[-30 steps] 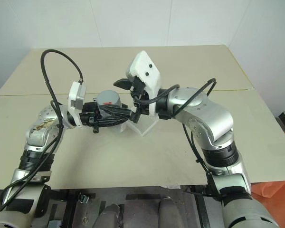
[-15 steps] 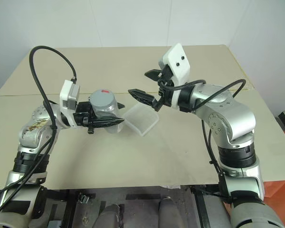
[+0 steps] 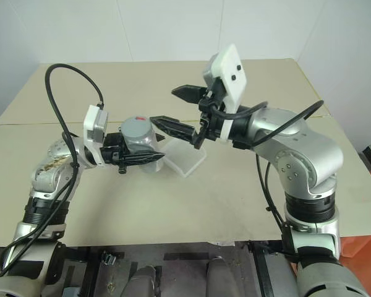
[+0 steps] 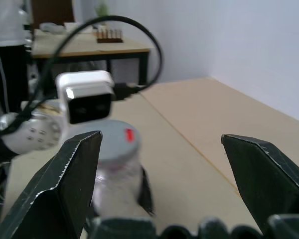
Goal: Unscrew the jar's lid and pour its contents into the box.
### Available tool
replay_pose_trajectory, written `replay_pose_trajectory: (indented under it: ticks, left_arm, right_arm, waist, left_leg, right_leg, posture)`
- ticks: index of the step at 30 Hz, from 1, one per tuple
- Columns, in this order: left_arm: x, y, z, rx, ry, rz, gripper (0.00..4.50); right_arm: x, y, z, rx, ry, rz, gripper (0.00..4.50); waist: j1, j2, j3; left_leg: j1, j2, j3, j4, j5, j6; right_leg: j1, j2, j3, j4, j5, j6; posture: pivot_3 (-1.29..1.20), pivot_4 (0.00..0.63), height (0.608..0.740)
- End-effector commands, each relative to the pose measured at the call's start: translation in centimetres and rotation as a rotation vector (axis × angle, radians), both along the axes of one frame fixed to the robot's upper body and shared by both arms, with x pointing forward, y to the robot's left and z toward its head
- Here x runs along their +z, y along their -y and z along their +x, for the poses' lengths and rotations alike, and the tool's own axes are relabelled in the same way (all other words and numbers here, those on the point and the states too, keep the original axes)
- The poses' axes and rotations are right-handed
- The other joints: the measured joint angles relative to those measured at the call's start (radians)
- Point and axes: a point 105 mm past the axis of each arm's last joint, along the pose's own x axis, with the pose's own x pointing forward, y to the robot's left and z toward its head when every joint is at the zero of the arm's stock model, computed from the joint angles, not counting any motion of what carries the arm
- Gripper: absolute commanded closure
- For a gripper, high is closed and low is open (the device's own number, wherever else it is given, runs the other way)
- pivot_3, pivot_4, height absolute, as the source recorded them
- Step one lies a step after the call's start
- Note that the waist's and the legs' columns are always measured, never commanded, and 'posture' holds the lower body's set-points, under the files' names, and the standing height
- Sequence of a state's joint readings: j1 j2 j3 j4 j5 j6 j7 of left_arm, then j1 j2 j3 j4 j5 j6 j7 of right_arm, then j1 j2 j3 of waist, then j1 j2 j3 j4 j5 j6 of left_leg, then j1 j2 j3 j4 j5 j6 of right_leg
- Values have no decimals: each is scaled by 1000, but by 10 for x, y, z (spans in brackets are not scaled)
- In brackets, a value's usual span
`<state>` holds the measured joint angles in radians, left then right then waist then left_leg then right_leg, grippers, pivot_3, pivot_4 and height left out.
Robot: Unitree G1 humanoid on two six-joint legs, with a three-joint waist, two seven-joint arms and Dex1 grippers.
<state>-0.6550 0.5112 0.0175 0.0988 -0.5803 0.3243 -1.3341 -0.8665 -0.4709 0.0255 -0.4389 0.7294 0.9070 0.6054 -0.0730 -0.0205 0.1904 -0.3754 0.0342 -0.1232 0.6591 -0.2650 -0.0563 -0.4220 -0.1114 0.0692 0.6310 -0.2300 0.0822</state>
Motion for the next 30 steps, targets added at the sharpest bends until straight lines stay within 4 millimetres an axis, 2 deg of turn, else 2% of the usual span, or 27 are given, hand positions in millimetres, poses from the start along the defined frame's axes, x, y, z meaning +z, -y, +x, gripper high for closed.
replay_pose_trajectory:
  ticks: [1, 8, 17, 22, 30]
  left_arm:
    - [11, 4, -2, -15, 62, -8, 2460]
    - [13, 4, -3, -15, 71, -10, 2460]
    - [14, 2, -4, -8, 70, -7, 2460]
    - [15, 2, -3, -9, 72, -5, 2460]
    - [15, 1, -4, -5, 75, -1, 2460]
  right_arm:
    - [7, -16, -10, 55, 47, -8, 54]
    - [3, -36, -4, 81, 42, -27, 54]
    - [1, -43, 5, 58, 47, -31, 54]
    - [-1, -31, 15, -6, 36, -30, 54]
    - [4, 2, 25, -103, 40, -11, 54]
  waist:
    - [1, 0, 0]
    - [2, 0, 0]
    - [1, 0, 0]
    - [1, 0, 0]
    - [2, 0, 0]
  left_leg:
    - [0, 0, 0, 0, 0, 0]
    - [0, 0, 0, 0, 0, 0]
    - [0, 0, 0, 0, 0, 0]
    - [0, 0, 0, 0, 0, 0]
    - [0, 0, 0, 0, 0, 0]
  right_leg:
    - [0, 0, 0, 0, 0, 0]
    - [0, 0, 0, 0, 0, 0]
    - [0, 0, 0, 0, 0, 0]
    - [0, 0, 0, 0, 0, 0]
    - [0, 0, 0, 0, 0, 0]
  posture:
    - [0, 150, 740]
    - [0, 150, 740]
    - [0, 150, 740]
    - [0, 150, 740]
    - [0, 150, 740]
